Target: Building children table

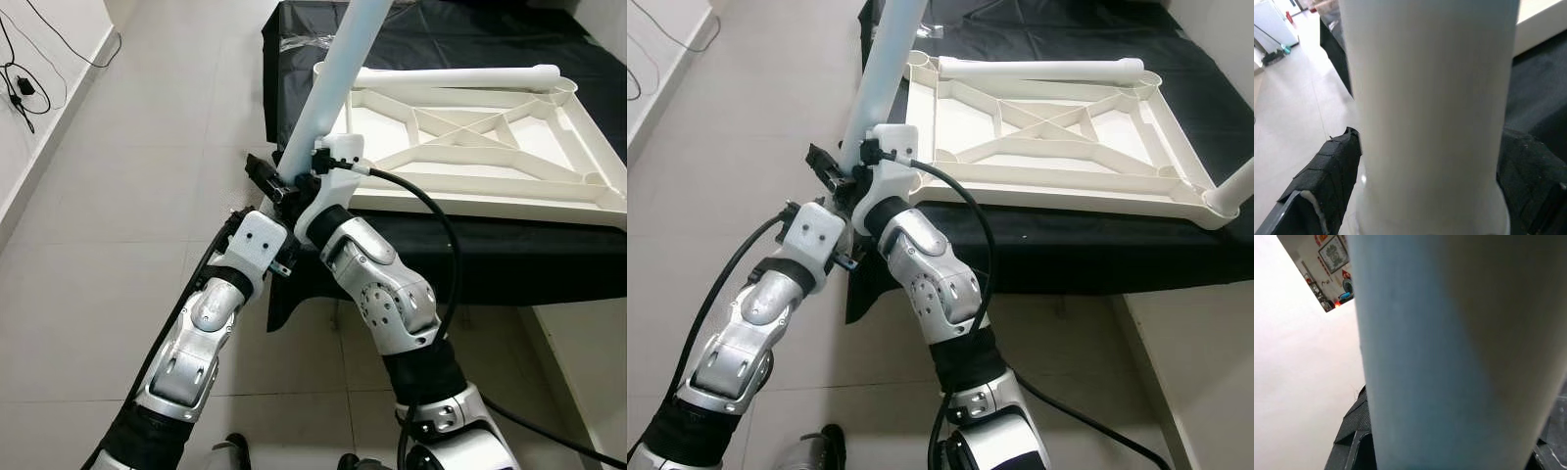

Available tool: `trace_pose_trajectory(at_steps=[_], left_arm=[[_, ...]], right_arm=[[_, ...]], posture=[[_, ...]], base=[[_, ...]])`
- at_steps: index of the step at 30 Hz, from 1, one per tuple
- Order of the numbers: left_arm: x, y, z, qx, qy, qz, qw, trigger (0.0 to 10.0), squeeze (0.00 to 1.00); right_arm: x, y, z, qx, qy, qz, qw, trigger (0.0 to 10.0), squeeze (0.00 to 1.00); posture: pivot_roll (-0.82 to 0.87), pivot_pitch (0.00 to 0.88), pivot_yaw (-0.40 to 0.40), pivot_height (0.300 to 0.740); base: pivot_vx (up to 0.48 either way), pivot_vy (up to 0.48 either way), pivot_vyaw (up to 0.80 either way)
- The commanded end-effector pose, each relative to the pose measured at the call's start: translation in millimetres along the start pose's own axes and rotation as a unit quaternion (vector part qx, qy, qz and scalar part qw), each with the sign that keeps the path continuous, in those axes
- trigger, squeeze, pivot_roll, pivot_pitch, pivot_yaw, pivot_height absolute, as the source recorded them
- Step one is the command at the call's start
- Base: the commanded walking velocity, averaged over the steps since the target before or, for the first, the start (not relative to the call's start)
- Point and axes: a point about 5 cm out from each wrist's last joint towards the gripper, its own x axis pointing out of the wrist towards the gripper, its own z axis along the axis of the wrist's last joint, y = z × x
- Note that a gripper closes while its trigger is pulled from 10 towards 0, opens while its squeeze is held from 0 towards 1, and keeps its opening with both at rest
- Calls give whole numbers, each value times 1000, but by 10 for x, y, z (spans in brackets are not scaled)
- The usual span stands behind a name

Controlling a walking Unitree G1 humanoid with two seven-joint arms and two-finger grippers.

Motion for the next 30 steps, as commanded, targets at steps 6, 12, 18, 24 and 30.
trace_pose_trajectory(at_steps=[6,12,18,24,30], left_arm=[[8,7,-68,0,19,-3,1000,10000,0],[31,14,-73,-3,15,-5,1000,0,0],[26,13,-73,-2,12,-4,1000,0,0],[8,35,-85,7,12,4,1000,0,0],[-91,66,-62,-22,3,3,1000,10000,0]], right_arm=[[6,194,-42,44,-10,26,999,10000,0],[5,225,-45,44,-9,34,998,10000,0],[-16,264,-62,45,-6,43,998,10000,0],[-18,237,-97,16,4,31,999,10000,0],[1,129,-126,0,7,41,999,10000,1000]], posture=[[46,230,-35,740],[42,226,-32,740],[42,229,-33,740],[42,229,-33,740],[48,229,-29,740]], base=[[0,0,0],[0,0,0],[0,0,0],[0,0,0],[0,0,0]])
